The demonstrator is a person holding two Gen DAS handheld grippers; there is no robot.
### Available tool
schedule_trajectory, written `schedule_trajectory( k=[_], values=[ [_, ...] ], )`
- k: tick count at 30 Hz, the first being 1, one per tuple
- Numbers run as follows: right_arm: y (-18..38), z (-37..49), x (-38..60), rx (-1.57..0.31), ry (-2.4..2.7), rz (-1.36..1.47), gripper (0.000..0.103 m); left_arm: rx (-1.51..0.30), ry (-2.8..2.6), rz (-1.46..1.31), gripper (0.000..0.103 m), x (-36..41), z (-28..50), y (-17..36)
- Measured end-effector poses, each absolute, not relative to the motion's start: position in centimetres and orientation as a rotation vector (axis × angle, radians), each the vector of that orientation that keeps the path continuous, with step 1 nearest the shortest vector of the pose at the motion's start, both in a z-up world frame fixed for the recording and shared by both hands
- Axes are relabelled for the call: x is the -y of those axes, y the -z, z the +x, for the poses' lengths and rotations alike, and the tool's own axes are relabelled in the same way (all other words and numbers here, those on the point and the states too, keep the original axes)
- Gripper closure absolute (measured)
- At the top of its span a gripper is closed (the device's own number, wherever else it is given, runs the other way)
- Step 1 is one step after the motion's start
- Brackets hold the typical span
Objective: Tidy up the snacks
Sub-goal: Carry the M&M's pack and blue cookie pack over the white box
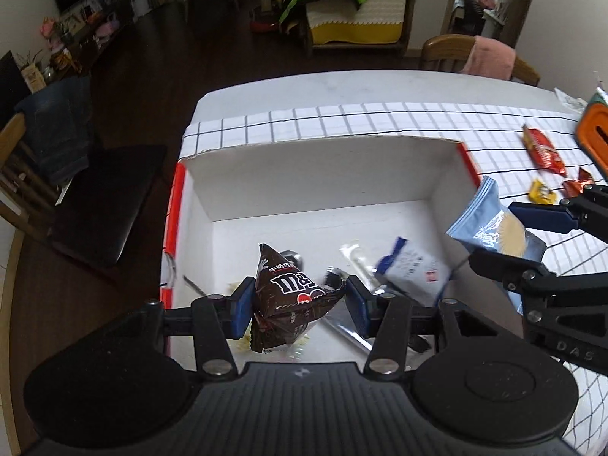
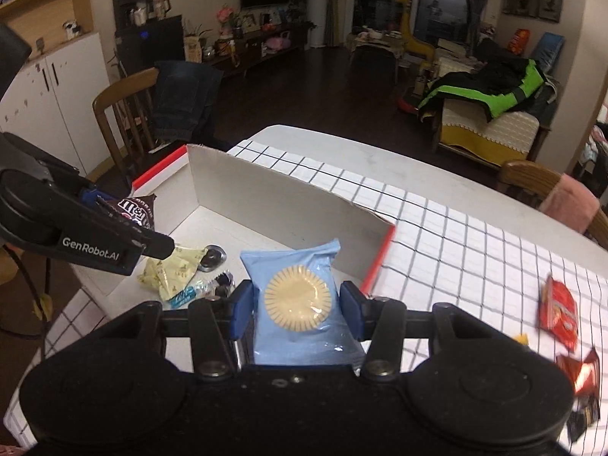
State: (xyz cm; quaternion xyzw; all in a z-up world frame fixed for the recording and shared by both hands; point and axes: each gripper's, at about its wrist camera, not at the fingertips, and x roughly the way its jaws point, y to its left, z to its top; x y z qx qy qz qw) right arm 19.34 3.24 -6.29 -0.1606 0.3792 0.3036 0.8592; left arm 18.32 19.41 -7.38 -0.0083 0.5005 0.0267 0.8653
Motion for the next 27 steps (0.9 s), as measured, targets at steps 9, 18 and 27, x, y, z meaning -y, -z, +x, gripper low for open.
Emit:
schedule_trajectory(
  k=[9, 18, 27],
  values=[
    [10.2, 21.0, -7.1, -0.869, -0.674, -0.441, 0.055, -1.111, -0.018, 0.033, 0.053, -19.4, 20.3, 9.6],
    [12.2, 21.7, -8.3, -0.939, -0.677, -0.497, 0.055, -1.218, -0.018, 0.048, 0.053, -18.8, 22.7, 11.7],
    [12.8, 21.9, -8.5, -0.976, -0.684, -0.504, 0.055, -1.311, -0.012, 0.064, 0.052, -18.4, 24.1, 12.9]
  ],
)
